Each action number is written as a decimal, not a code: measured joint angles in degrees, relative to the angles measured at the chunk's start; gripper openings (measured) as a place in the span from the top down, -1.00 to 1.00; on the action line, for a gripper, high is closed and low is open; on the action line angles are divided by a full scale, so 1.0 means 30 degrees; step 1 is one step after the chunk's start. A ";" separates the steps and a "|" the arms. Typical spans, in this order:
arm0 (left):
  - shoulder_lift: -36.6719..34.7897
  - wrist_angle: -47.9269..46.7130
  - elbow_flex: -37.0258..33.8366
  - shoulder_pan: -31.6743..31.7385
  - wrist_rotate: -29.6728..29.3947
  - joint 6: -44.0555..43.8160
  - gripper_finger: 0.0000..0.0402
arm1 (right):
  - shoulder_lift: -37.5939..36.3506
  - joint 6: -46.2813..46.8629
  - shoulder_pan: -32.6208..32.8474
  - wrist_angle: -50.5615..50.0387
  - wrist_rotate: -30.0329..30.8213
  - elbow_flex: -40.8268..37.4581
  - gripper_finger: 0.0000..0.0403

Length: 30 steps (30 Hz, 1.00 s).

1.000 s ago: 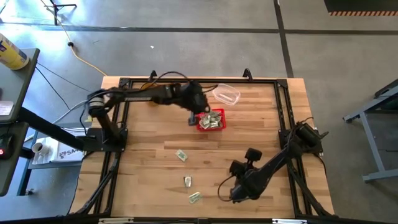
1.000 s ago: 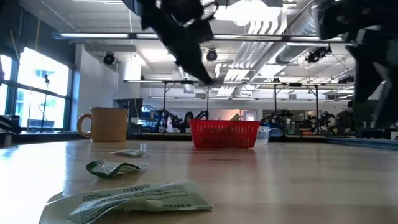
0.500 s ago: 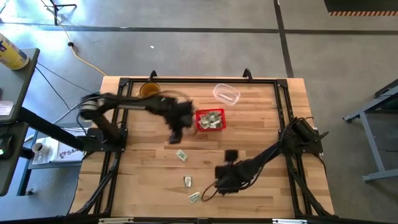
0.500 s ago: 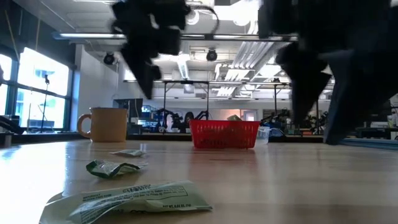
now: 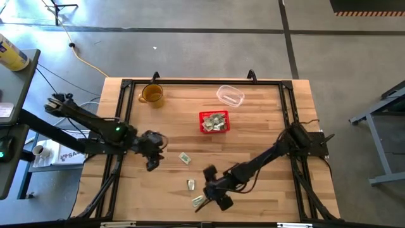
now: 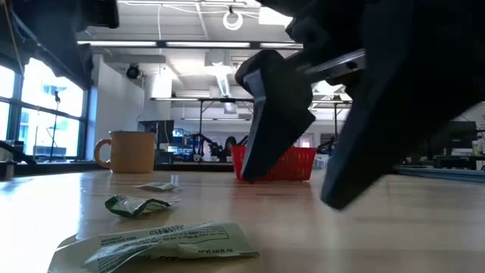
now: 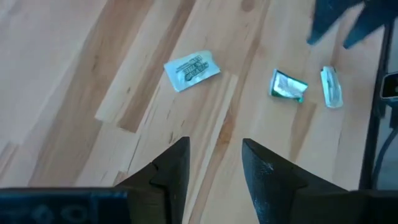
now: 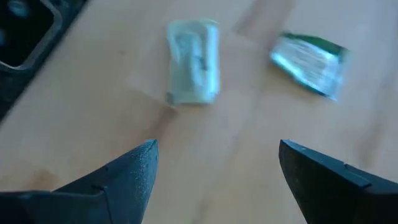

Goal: Pick and place items into bin
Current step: Put the white packet into the red basket

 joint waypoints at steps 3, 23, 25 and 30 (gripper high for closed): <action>-0.0312 -0.0416 -0.0026 -0.1140 -0.1254 -0.1003 0.13 | 0.0403 -0.0025 0.0225 0.0997 -0.0089 0.0000 -0.60; -0.0196 -0.0677 -0.0034 -0.1696 -0.2519 -0.0747 0.15 | 0.2724 0.2601 0.0706 0.5488 0.1610 0.0087 -0.16; -0.0196 -0.0677 -0.0034 -0.1696 -0.2524 -0.0747 0.15 | 0.2732 0.2684 0.0481 0.5390 0.1356 0.0087 0.06; -0.0196 -0.0692 -0.0034 -0.1696 -0.2564 -0.0744 0.15 | 0.2740 0.3262 -0.0602 0.4814 0.0979 0.0117 0.67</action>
